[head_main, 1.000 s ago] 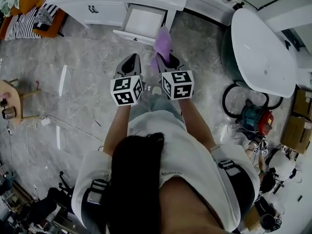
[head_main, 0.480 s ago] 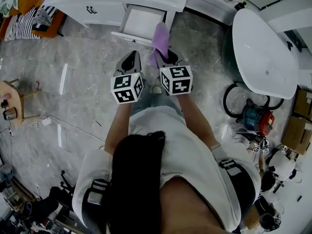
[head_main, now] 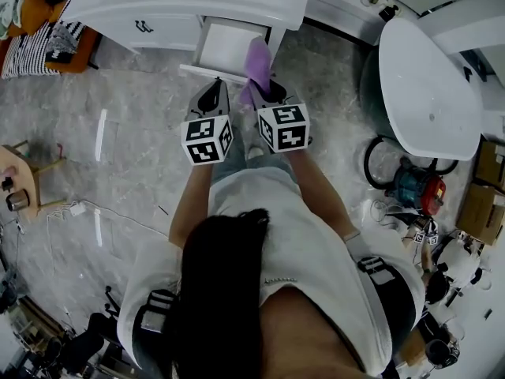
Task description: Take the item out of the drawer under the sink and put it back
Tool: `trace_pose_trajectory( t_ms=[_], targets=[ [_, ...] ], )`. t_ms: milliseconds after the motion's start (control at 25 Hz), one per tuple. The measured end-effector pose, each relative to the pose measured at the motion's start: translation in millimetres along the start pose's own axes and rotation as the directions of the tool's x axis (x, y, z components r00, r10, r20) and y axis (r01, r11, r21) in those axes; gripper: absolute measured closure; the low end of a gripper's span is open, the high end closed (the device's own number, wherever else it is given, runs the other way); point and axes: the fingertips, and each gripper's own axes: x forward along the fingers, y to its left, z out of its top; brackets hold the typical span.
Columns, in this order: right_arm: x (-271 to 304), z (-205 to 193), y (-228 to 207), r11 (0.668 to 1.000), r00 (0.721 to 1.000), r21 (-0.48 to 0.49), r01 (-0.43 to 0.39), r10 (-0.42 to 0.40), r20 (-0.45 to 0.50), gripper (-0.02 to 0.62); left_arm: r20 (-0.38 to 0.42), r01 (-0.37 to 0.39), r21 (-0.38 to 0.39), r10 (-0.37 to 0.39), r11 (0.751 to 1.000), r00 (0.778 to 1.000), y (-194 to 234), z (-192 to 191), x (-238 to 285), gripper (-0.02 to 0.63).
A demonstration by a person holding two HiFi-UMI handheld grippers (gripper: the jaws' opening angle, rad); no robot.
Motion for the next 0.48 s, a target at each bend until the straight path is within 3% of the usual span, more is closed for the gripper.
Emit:
trace_pose_trajectory(
  t_ms=[480],
  targets=[
    [89.0,9.9,-2.2,1.000,0.997,0.000,0.008,-0.008,-0.075,0.494,-0.067,0.018,-0.024,-0.019,1.000,0.998,52.1,6.1,63.4,0.603]
  ],
)
